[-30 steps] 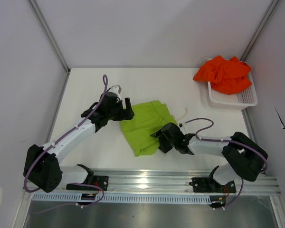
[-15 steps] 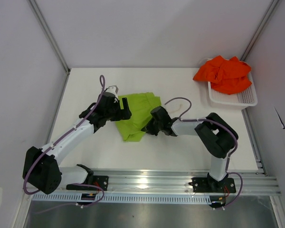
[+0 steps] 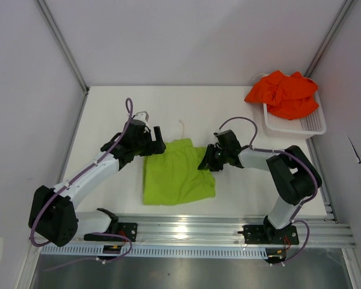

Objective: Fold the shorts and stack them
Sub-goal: Neatly place the folded shorts to the corner

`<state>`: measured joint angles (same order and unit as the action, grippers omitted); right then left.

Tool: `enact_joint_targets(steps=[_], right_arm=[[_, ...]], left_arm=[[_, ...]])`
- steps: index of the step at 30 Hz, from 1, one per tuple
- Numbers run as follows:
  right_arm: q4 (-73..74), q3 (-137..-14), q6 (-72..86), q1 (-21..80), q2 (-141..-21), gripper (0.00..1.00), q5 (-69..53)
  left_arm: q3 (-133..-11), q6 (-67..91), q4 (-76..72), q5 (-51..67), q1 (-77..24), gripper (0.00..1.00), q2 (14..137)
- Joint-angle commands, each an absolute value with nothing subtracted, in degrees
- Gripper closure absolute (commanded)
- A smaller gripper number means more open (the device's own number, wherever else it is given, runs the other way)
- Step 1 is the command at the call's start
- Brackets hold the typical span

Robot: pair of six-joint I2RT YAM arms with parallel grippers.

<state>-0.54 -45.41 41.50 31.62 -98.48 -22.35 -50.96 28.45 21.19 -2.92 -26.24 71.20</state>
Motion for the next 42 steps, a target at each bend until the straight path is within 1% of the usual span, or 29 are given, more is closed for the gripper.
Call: enact_joint_targets(steps=[1, 2, 4, 7, 8, 10, 11, 13, 15, 16, 18, 19, 20, 22, 27, 30, 32, 33, 34, 38, 39, 40, 42], right_arm=[[8.8, -49.2, 32.3, 30.0, -101.2, 0.67, -19.3], [8.4, -49.6, 32.2, 29.8, -101.3, 0.50, -20.5], [7.6, -49.9, 32.3, 30.1, -101.1, 0.38, -21.4], [7.6, -49.8, 32.3, 29.5, -100.1, 0.31, -21.8], [6.9, -49.6, 32.2, 28.9, -99.8, 0.27, -21.8], [6.1, -49.1, 31.6, 28.6, -99.0, 0.23, -23.0], [6.2, -49.4, 31.0, 28.6, -99.0, 0.20, -23.0], [7.3, -50.1, 29.1, 29.1, -99.4, 0.20, -22.2], [8.8, -51.3, 28.0, 30.3, -100.0, 0.30, -20.4], [9.1, -51.8, 28.0, 30.8, -100.9, 0.47, -19.0], [9.8, -52.6, 28.3, 32.3, -101.9, 0.71, -17.2], [9.8, -52.8, 29.3, 33.0, -102.3, 0.85, -16.5], [8.5, -52.8, 30.0, 33.5, -103.1, 0.92, -15.7], [6.5, -52.2, 33.4, 36.1, -103.8, 1.00, -14.9], [-1.3, -54.5, 39.5, 42.7, -108.6, 1.00, -11.4], [-2.6, -61.4, 42.1, 46.9, -114.3, 1.00, -11.8], [-1.9, -68.4, 42.5, 50.3, -117.7, 1.00, -11.3], [-1.3, -71.3, 42.5, 51.6, -121.5, 1.00, -10.2], [-1.1, -76.9, 42.6, 52.5, -123.7, 1.00, -10.4], [2.1, -90.1, 45.5, 57.2, -133.9, 0.99, -12.4], [1.5, -90.9, 46.7, 57.7, -134.8, 0.99, -12.5], [-1.8, -90.8, 47.7, 58.4, -135.5, 0.96, -12.1], [-2.5, -91.1, 50.2, 60.6, -135.5, 0.94, -9.7]], left_arm=[[-47.9, 29.9, 18.4, -1.0, -25.7, 0.11, 70.9], [-47.4, 30.4, 17.8, -0.4, -25.7, 0.11, 70.6], [-44.8, 30.9, 16.1, 1.2, -25.7, 0.11, 69.1], [-43.5, 31.2, 15.4, 1.8, -25.7, 0.11, 68.1], [-43.6, 30.9, 15.6, 1.5, -25.7, 0.11, 68.3], [-43.4, 30.5, 15.8, 1.1, -25.7, 0.11, 68.6], [-43.4, 30.2, 16.0, 1.0, -25.7, 0.11, 68.6], [-43.9, 30.1, 16.3, 0.3, -25.7, 0.11, 68.1], [-44.5, 29.9, 17.6, 0.3, -25.6, 0.11, 67.8], [-45.7, 29.9, 18.4, -1.8, -25.6, 0.11, 67.5], [-48.8, 30.0, 21.8, -2.5, -25.5, 0.11, 66.9], [-49.6, 30.2, 23.0, -3.2, -25.4, 0.11, 66.6], [-51.0, 30.4, 24.2, -3.5, -25.4, 0.11, 65.8], [-52.5, 31.1, 26.9, -4.3, -25.2, 0.11, 64.3], [-54.8, 31.9, 30.8, -6.7, -24.8, 0.10, 57.0], [-56.3, 31.6, 33.7, -8.5, -24.5, 0.10, 54.3], [-57.3, 31.3, 35.5, -9.5, -24.4, 0.10, 52.3], [-57.4, 31.2, 35.8, -10.6, -24.4, 0.10, 51.6], [-57.0, 31.4, 36.3, -11.3, -24.3, 0.10, 50.2], [-55.1, 32.0, 35.7, -13.6, -24.3, 0.09, 46.1], [-54.9, 31.9, 35.9, -14.8, -24.3, 0.09, 45.6], [-55.1, 31.9, 36.6, -15.5, -24.3, 0.08, 44.8], [-55.0, 31.7, 37.2, -17.2, -24.3, 0.07, 44.2]])
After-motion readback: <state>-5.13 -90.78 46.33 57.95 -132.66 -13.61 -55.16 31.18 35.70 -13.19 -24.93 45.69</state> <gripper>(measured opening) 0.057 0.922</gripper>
